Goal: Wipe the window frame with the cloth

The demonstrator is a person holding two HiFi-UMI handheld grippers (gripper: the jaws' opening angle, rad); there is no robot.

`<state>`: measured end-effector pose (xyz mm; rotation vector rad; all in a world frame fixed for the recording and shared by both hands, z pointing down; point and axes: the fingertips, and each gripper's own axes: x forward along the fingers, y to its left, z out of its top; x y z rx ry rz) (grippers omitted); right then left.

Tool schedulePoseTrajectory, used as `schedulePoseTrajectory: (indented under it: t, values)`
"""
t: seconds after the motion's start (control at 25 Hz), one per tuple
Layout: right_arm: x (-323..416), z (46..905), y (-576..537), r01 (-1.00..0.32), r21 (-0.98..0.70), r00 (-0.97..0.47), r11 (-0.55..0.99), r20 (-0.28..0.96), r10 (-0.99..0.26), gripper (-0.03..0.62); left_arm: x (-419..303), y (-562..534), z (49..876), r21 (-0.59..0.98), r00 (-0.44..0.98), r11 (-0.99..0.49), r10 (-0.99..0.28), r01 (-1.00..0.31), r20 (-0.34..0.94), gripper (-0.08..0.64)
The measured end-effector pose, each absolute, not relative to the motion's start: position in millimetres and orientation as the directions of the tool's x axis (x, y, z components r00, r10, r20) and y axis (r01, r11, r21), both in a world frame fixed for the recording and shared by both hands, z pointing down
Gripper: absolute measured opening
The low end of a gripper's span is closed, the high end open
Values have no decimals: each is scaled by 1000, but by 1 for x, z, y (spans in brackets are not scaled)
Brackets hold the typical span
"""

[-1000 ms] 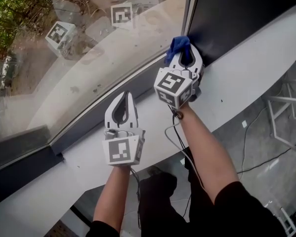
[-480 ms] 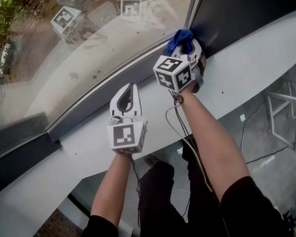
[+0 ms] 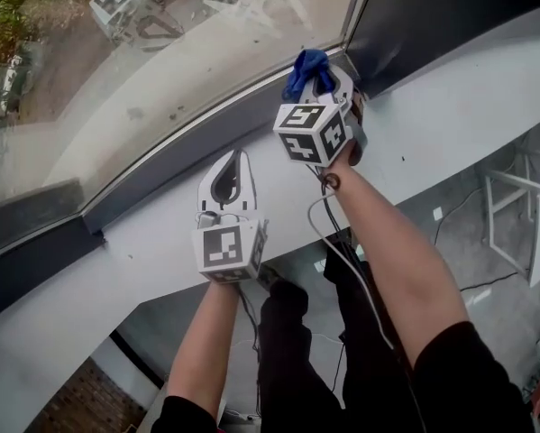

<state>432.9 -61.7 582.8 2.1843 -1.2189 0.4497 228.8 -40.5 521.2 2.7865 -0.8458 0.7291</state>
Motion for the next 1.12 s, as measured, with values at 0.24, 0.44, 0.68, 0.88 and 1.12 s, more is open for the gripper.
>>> schedulePoseTrajectory:
  t: [0.24, 0.44, 0.68, 0.88, 1.12]
  values:
    - [411, 571, -67, -894, 273, 448, -355, 538, -714, 23, 209, -31, 500, -41, 674, -791, -546, -611, 498, 5]
    - [393, 545, -60, -934, 145, 354, -327, 494, -794, 23, 182, -24, 481, -60, 641, -763, -580, -643, 503, 5]
    - [349, 498, -20, -970, 2, 222, -244, 418, -881, 23, 155, -5, 443, -66, 621, -726, -629, -684, 467, 5]
    - [294, 433, 33, -979, -105, 134, -177, 327, -935, 23, 122, 38, 403, -72, 650, -734, -639, -676, 411, 5]
    - [247, 357, 141, -952, -175, 187, -250, 315, -931, 23, 78, 124, 339, -48, 700, -755, -628, -654, 339, 5]
